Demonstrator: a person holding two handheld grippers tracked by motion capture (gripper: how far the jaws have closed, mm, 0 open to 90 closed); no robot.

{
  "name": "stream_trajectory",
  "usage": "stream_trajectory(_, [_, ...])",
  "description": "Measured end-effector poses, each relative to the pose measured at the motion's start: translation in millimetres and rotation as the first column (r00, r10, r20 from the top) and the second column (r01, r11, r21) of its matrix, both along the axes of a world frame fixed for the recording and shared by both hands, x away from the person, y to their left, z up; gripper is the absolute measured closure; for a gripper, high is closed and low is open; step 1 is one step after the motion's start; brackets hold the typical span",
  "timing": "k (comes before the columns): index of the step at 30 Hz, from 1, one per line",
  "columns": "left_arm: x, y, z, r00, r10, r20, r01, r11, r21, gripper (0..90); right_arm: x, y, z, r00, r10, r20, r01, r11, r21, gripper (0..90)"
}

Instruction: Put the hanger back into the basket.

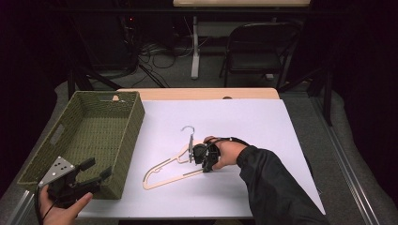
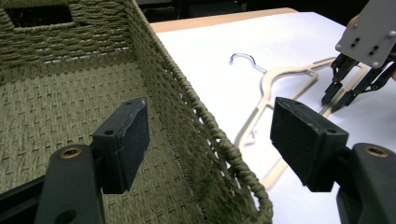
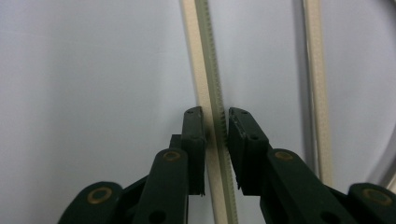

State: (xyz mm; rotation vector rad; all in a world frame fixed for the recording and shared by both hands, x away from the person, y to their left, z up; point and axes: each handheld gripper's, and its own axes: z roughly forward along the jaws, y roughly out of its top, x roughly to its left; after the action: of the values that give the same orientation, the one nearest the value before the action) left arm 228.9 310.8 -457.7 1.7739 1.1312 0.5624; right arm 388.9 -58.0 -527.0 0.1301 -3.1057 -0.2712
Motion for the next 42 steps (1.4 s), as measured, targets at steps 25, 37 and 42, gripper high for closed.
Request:
stream_trajectory(25, [4.4,-9.3,-2.0,0.9997,-0.024,-0.008,0.024,0.9997,0.011,28.5,-3.9,-10.7,5.3,0.9989,-0.027,0.039,0.026,0.999,0.019,64.4])
stream_trajectory(37, [7.1,-15.8,-2.5,0.9991,-0.041,-0.011,0.041,0.9989,0.022,28.5,-4.4,-3.0,-0.7,1.0,0.003,0.003,-0.002,0.999,-0.041,72.0])
stream_trajectory(42, [8.3,-20.4,-2.9,0.9984,-0.055,-0.014,0.055,0.998,0.031,28.5,-4.1,-2.1,-0.8,0.9997,0.023,-0.011,-0.024,0.998,-0.052,79.2])
